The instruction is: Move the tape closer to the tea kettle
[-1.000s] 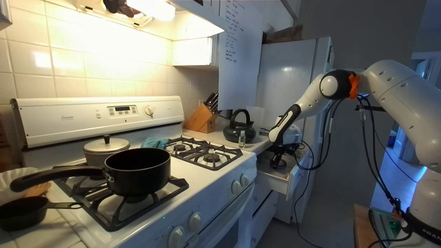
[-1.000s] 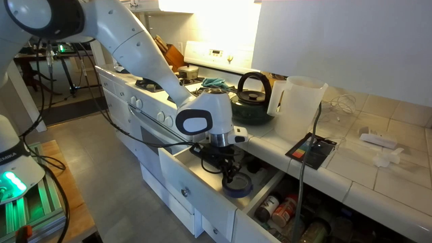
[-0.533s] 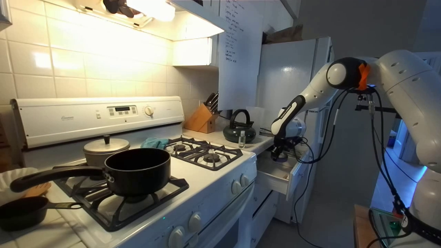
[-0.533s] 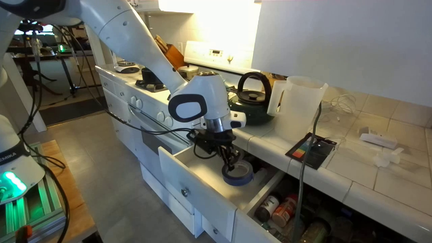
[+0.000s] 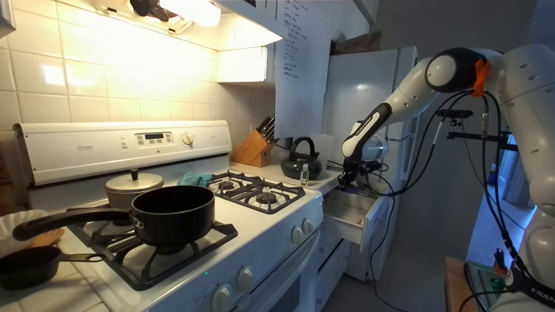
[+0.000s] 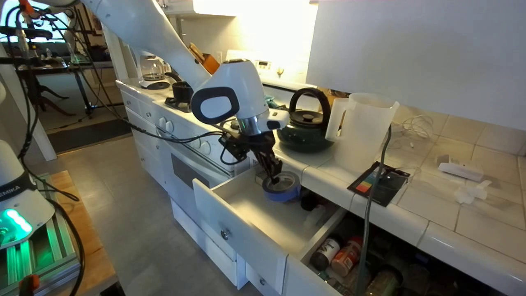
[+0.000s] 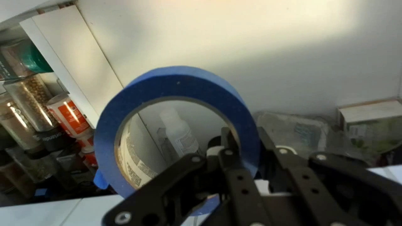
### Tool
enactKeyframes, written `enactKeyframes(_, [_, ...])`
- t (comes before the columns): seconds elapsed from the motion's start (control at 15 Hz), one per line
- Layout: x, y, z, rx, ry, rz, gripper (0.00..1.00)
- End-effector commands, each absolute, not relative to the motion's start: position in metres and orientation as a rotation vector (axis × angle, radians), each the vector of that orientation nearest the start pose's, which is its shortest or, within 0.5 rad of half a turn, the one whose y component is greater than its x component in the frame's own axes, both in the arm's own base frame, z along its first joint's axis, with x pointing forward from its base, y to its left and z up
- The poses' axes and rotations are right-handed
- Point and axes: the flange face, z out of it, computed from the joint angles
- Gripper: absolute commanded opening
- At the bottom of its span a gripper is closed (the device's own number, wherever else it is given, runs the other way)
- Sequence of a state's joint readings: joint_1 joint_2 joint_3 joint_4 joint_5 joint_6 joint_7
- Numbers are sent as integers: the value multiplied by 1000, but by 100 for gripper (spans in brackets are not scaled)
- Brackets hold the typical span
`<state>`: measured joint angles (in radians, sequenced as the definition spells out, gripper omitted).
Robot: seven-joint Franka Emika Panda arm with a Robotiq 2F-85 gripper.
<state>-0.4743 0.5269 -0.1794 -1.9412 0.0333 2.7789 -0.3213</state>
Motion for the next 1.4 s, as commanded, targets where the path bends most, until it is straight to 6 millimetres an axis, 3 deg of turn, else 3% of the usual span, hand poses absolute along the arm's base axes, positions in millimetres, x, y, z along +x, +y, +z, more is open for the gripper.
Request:
enactKeyframes(0.0, [509,-361,292,-3273,591,-532,5])
enactKeyframes(0.2, [514,-346,321,-3278,571,-655,5])
enactKeyframes(0.87, [545,-299,382,-3198,385,-1197,5])
enactKeyframes(1.33, [585,-211,407,-3003,110,-1191,5])
